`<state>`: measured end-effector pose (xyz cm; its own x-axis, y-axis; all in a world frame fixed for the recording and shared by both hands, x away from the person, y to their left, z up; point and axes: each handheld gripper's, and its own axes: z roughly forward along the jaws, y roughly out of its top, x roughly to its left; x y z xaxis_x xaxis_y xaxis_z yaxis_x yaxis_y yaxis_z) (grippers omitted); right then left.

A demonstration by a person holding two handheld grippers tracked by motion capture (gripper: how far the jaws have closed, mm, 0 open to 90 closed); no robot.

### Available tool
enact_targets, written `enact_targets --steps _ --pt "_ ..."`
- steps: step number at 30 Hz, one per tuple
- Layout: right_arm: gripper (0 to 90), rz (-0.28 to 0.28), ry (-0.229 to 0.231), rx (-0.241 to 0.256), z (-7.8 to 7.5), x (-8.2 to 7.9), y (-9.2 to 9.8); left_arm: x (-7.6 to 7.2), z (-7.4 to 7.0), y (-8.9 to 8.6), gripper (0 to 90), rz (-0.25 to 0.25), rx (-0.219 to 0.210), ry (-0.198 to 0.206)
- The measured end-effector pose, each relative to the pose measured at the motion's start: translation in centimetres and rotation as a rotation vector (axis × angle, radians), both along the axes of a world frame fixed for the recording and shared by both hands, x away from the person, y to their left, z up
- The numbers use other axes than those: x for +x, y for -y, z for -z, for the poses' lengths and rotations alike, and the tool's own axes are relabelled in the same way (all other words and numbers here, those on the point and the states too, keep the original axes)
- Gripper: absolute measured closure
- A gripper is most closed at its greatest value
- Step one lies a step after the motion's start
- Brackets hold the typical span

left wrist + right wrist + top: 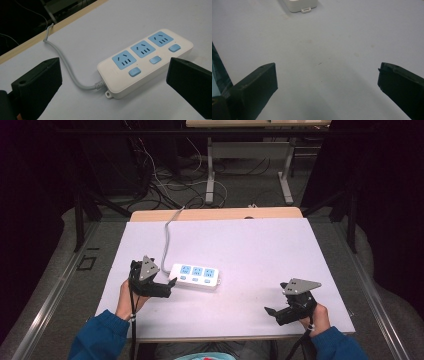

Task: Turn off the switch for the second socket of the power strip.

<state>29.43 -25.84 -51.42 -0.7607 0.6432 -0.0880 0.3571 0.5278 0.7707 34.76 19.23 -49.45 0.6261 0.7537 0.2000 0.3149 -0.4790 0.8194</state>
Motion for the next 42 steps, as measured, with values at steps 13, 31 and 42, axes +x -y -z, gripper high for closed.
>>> enact_targets --steps 13,31,42 --pt "1.9 0.006 0.003 0.001 0.0 0.0 0.0 0.9 0.2 0.8 0.1 0.011 0.01 -0.007" --pt "2.0 0.001 -0.004 -0.002 0.0 0.0 0.0 2.0 0.7 1.9 0.0 0.029 -0.018 -0.056" --pt "2.0 0.002 -0.011 -0.001 0.0 0.0 0.0 2.8 1.3 2.6 0.0 0.032 -0.021 -0.094"
